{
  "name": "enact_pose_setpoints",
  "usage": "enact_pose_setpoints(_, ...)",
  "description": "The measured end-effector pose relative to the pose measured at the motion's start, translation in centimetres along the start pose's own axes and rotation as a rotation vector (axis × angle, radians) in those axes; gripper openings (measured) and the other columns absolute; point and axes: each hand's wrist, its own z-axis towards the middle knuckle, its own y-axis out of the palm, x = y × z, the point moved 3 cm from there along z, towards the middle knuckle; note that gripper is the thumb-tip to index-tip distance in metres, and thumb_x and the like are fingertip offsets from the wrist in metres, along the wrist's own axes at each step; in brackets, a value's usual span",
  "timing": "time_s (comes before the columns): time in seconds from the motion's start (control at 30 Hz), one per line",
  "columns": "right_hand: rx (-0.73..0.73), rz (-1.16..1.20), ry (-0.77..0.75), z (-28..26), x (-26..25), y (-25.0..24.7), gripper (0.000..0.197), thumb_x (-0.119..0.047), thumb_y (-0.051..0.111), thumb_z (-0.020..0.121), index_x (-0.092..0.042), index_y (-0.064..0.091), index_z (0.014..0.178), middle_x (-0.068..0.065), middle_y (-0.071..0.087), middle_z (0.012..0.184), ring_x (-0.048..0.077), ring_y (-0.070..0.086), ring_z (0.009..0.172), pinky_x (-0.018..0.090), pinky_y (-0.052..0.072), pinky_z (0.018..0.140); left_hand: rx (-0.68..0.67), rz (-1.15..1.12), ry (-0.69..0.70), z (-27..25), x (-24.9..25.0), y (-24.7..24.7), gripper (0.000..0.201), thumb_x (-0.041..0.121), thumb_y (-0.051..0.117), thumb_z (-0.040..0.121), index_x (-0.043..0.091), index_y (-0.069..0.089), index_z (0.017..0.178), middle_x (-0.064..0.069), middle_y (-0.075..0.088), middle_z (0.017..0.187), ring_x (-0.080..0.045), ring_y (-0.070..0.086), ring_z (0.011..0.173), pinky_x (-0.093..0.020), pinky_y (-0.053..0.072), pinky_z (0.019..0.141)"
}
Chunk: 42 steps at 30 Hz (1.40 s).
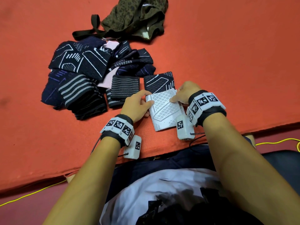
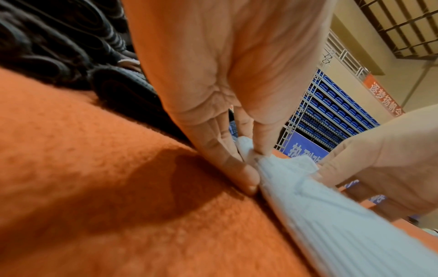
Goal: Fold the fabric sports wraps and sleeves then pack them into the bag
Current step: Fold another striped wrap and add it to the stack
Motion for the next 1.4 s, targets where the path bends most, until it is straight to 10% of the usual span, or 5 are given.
enact_pose_setpoints(0.57,-0.004,0.012,0.005,-0.5,0.1,0.0,0.042,-0.026,0.077,0.087,0.001,0.061,0.115,0.014,0.065,0.112,0.03,0.063,0.1,0.033,0.046,0.072,0.017,0.02,-0.009,0.1,0.1,0.3,0.02,0.023,0.065,0.095,0.022,0.062,0.114,-0.007,0.072,0.07,-0.022,0.072,0.062,-0.036,0.062,0.071)
enact_pose_setpoints(1.0,0.093,0.138,-0.103,-0.7,-1.2,-2.0,0.031,-0.009,0.074,0.085,-0.019,0.046,0.078,0.004,0.057,0.093,0.023,0.054,0.088,0.026,0.037,0.054,0.207,-0.005,0.11,0.8,1.9,-0.8,0.037,0.025,0.073,0.086,0.024,0.044,0.109,-0.009,0.067,0.07,-0.014,0.065,0.055,-0.036,0.056,0.065)
enact_pose_setpoints(1.2,0.332,0.242,-0.265,-0.9,-3.0,-1.7,0.022,0.004,0.051,0.085,-0.017,0.056,0.089,0.012,0.067,0.104,0.029,0.064,0.097,0.034,0.046,0.07,0.271,0.062,0.144,2.1,2.9,-1.9,0.014,0.016,0.063,0.09,0.017,0.052,0.099,-0.002,0.061,0.088,-0.01,0.053,0.063,-0.029,0.047,0.068)
enact_pose_setpoints(1.4,0.316,0.424,-0.33,-0.3,-2.9,-0.5,0.048,0.009,0.043,0.079,-0.021,0.069,0.105,-0.006,0.065,0.116,0.011,0.058,0.097,0.022,0.043,0.077,0.209,0.064,0.104,2.8,2.0,-2.0,0.043,0.005,0.062,0.089,0.016,0.054,0.129,-0.005,0.049,0.134,-0.02,0.063,0.105,-0.037,0.055,0.093)
